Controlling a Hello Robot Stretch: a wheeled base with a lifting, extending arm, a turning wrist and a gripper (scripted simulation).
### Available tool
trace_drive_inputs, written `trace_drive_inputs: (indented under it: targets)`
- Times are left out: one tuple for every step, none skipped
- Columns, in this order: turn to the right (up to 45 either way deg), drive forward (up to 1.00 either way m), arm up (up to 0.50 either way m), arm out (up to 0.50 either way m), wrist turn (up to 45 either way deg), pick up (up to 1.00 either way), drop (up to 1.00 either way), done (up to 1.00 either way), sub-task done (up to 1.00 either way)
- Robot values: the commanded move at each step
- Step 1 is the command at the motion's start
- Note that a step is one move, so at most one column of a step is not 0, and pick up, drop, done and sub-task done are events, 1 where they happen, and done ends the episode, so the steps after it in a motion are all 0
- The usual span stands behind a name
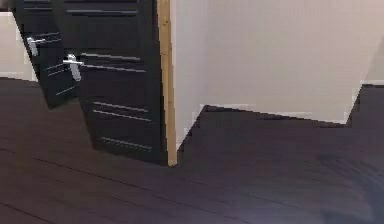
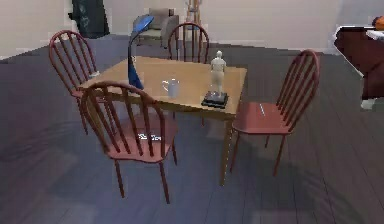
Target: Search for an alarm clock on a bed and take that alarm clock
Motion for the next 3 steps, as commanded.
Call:
trace_drive_inputs:
  targets:
    - [-33.0,0.0,0.0,0.0,0.0,0.0,0.0,0.0,0.0]
    - [0.0,0.45,0.0,0.0,0.0,0.0,0.0,0.0,0.0]
    - [-18.0,0.0,0.0,0.0,0.0,0.0,0.0,0.0,0.0]
